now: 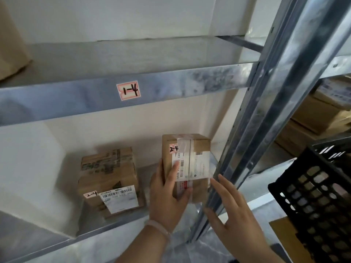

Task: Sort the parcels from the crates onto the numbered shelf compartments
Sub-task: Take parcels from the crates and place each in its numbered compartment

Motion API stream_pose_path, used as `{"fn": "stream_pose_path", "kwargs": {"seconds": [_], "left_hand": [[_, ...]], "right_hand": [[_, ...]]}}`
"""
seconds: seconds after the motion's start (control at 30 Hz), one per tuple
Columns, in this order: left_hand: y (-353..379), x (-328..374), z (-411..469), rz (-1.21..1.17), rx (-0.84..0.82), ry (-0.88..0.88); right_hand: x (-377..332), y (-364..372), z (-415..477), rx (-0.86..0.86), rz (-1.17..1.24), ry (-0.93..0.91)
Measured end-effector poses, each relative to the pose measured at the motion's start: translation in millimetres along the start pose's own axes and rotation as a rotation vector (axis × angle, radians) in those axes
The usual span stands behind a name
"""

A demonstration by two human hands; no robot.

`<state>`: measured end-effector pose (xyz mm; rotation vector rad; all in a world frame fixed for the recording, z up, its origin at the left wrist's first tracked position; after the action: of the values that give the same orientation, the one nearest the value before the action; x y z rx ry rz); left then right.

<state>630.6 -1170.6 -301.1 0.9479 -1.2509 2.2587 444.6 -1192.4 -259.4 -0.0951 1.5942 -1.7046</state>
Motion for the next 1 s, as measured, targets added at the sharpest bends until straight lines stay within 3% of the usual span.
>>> {"fn": "stream_pose_path", "kwargs": {"seconds": [0.33,0.53,1.0], "left_hand": [[26,-31,9,-0.069,0.07,-0.099],[30,-21,-7,-0.243,0.098,-0.273],[42,-36,1,-0.357,0.176,-0.374]], "right_hand": [[33,30,3,-0.03,0.046,-0.019],[34,29,0,-0.037,0.084,-0.053],[28,35,6,-0.115,0.038,-0.081]]}}
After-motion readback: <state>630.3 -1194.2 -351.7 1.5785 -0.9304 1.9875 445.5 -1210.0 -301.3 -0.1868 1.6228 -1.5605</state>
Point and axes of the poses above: each hand's wrist, its own z-axis towards the middle knuckle, its own y-axis out of the palm, x = y × z, the point moved 3 cm from there along z, towards the middle knuckle, and after that the axes turned 4 degrees about -x, right-handed, at the moved point
